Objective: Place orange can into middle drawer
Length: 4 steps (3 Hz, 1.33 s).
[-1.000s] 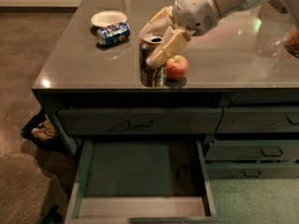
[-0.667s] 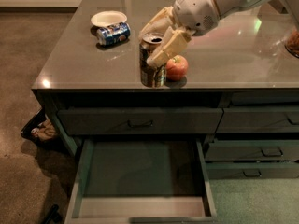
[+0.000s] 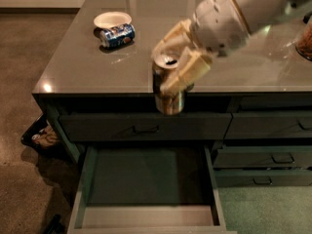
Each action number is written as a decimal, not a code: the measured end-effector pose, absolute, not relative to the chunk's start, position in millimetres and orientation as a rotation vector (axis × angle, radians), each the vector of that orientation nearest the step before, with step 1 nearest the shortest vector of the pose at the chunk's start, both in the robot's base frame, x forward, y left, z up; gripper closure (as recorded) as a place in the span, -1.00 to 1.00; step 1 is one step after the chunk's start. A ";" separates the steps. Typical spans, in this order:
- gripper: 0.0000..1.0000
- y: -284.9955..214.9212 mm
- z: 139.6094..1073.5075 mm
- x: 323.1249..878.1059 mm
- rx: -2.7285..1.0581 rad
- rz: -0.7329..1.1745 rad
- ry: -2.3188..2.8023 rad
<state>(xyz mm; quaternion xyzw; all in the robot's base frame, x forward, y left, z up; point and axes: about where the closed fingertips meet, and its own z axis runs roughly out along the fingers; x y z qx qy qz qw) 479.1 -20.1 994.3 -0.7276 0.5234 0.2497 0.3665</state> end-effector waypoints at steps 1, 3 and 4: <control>1.00 -35.5 962.9 442.7 -1.842 0.618 1.389; 1.00 -49.9 851.9 442.4 -1.771 0.700 1.400; 1.00 -49.9 851.9 442.4 -1.771 0.700 1.400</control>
Offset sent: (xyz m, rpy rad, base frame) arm -0.0459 -0.0464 -0.1600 0.0778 0.0611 -0.1031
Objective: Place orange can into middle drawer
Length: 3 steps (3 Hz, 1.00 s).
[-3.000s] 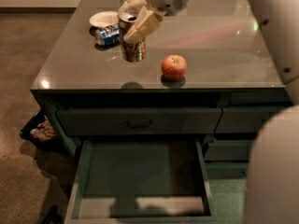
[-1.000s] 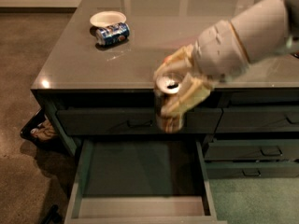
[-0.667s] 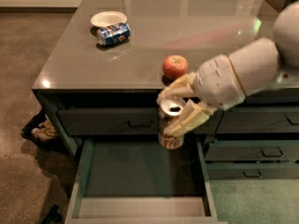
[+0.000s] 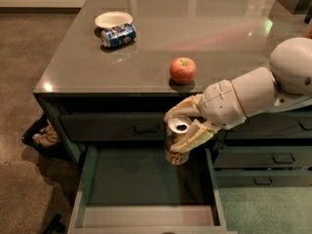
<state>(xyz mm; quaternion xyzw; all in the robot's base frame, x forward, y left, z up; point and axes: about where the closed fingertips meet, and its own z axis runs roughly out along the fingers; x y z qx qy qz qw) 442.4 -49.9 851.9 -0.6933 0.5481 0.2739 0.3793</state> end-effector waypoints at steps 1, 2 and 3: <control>1.00 -43.4 827.5 440.9 -1.733 0.744 1.398; 1.00 -25.6 775.0 436.0 -1.688 0.807 1.361; 1.00 -5.1 731.5 433.8 -1.698 0.786 1.309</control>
Offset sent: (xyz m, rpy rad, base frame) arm -0.0111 0.0447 -0.1479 0.1901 0.0579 0.0222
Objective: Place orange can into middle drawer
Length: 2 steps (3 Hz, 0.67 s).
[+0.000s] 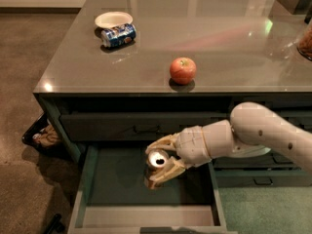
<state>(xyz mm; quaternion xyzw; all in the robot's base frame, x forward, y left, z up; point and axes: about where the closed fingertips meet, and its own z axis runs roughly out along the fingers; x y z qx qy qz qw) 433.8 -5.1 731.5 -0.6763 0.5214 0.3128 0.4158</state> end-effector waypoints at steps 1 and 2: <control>1.00 -4.8 730.5 444.8 -1.679 0.738 1.319; 1.00 -4.5 731.7 442.0 -1.685 0.751 1.317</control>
Offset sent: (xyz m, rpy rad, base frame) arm 0.0111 0.0004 -0.0010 -0.0041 -0.0270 -0.0348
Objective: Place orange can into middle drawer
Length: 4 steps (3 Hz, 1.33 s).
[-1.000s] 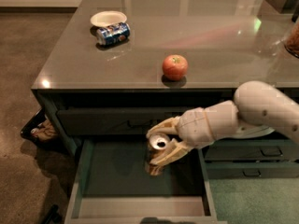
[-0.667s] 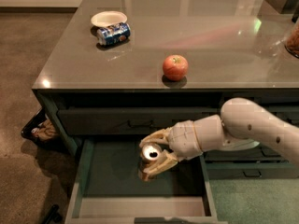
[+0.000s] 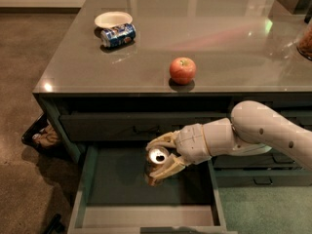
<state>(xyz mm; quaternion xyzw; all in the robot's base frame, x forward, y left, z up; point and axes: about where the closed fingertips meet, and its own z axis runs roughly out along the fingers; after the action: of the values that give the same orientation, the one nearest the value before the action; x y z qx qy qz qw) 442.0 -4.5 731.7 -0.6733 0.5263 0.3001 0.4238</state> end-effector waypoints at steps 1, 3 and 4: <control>1.00 -2.9 729.1 439.4 -1.697 0.715 1.305; 1.00 17.0 664.1 433.3 -1.747 0.501 1.176; 1.00 28.6 631.6 460.3 -1.721 0.362 1.135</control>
Offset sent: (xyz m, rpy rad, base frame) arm 0.0135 0.0153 -0.0934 -0.1018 -0.3954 -0.1341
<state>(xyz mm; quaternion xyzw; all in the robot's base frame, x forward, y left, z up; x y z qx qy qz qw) 460.3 28.6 631.6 -0.7119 0.4693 0.1499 0.5004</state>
